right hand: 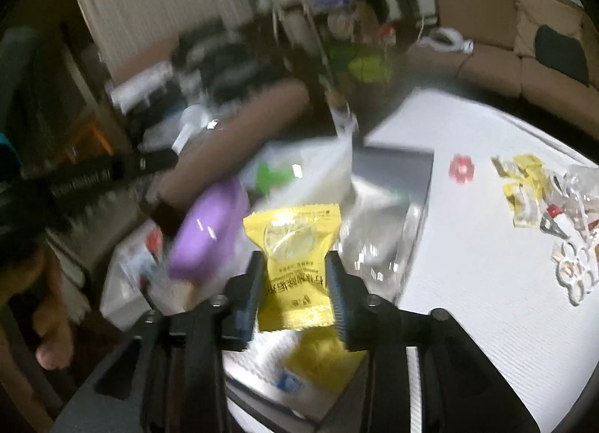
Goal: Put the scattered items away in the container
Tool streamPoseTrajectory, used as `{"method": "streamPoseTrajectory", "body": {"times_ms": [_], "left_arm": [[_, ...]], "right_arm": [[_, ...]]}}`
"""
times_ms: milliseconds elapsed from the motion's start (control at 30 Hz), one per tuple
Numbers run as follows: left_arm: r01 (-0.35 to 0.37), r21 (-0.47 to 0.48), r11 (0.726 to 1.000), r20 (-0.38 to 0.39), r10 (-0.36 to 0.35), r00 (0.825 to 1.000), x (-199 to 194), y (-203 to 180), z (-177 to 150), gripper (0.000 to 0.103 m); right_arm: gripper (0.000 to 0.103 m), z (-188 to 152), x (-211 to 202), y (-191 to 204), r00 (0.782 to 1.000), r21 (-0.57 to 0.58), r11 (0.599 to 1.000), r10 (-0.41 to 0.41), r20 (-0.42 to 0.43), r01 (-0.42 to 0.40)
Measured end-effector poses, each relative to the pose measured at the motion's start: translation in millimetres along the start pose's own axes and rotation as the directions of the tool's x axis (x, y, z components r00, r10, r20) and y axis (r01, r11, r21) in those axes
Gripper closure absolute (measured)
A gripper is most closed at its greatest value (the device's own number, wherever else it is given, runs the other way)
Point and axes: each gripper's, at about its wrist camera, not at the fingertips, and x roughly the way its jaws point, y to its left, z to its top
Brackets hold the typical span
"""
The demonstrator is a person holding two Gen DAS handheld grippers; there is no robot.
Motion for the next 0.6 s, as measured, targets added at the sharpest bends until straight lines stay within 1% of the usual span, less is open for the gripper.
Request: {"method": "streamPoseTrajectory", "body": {"times_ms": [33,67,100,133,167,200,267,333,367,400,467,533,600], "left_arm": [[-0.027,-0.004,1.000,-0.020,0.027,0.999,5.8,0.6,-0.9,0.056],[-0.079,-0.013,0.997,-0.036,0.079,0.996,10.7,2.2,-1.4,0.032],[-0.121,-0.020,0.992,-0.035,0.120,0.992,11.4,4.2,-0.9,0.022],[-0.146,-0.032,0.989,-0.022,0.145,0.989,8.0,7.1,0.1,0.022],[-0.149,-0.051,0.988,-0.007,0.149,0.989,3.3,9.4,0.8,0.020],[-0.139,-0.077,0.987,0.011,0.140,0.990,-2.5,12.1,2.3,0.012],[-0.105,-0.111,0.988,0.053,0.111,0.992,-13.8,13.5,4.2,0.000],[-0.032,-0.124,0.992,0.099,0.044,0.994,-27.4,9.3,6.9,0.000],[-0.007,-0.126,0.992,0.106,0.021,0.994,-30.9,9.4,9.4,0.000],[0.030,-0.128,0.991,0.116,-0.015,0.993,-35.6,5.0,10.1,0.000],[0.078,-0.114,0.990,0.120,-0.064,0.991,-42.5,-5.7,11.9,0.000],[0.094,-0.088,0.992,0.116,-0.083,0.990,-46.8,-19.0,12.9,0.000],[0.084,-0.047,0.995,0.112,-0.078,0.991,-53.9,-38.1,13.2,0.000]], "right_arm": [[0.050,-1.8,4.0,1.3,0.999,-0.011,0.999,-0.030,-0.019,0.030],[0.044,-3.8,3.1,0.5,0.999,-0.013,0.999,-0.043,-0.014,0.043],[0.042,-5.5,0.0,-1.7,0.999,-0.009,0.999,-0.044,0.000,0.044],[0.039,-6.0,-5.1,-5.3,0.999,0.002,0.999,-0.041,0.012,0.041],[0.037,-5.7,-11.3,-10.5,0.999,0.014,0.999,-0.038,0.023,0.038],[0.036,-5.1,-16.4,-14.4,0.999,0.020,0.999,-0.038,0.031,0.038],[0.033,-1.8,-35.2,-26.8,0.996,0.022,0.998,-0.065,0.055,0.064],[0.031,2.0,-56.4,-37.4,0.991,0.016,0.994,-0.106,0.077,0.105],[0.031,2.3,-69.9,-44.1,0.988,0.012,0.993,-0.122,0.091,0.121],[0.030,2.0,-81.9,-49.8,0.986,0.010,0.991,-0.134,0.103,0.133],[0.028,-0.9,-110.2,-61.6,0.979,0.005,0.987,-0.163,0.121,0.163],[0.027,-4.6,-136.7,-71.4,0.973,-0.005,0.981,-0.191,0.130,0.193],[0.026,-11.8,-163.9,-80.5,0.967,-0.010,0.975,-0.219,0.130,0.222]]}}
